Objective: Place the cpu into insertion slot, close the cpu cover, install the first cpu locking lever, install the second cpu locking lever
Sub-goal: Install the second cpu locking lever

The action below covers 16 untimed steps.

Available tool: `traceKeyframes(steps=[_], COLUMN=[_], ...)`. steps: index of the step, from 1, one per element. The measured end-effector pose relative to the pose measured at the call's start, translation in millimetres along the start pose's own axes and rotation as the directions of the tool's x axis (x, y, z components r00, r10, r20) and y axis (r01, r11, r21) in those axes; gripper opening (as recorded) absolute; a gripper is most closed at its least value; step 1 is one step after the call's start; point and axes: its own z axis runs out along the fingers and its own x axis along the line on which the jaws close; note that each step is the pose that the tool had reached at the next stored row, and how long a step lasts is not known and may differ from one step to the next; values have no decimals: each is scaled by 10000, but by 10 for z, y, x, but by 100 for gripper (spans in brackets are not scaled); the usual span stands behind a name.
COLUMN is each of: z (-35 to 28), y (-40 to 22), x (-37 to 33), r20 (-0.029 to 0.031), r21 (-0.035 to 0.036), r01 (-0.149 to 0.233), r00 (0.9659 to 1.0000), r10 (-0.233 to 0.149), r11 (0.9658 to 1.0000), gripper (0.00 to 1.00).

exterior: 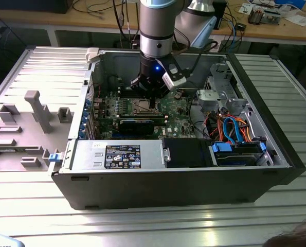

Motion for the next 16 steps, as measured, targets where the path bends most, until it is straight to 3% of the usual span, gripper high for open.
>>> traceKeyframes(steps=[16], z=[12], y=[-199], x=[18], r20=[0], r21=[0], r01=[0], r00=[10000], r10=[0], r11=[10000], gripper=[11])
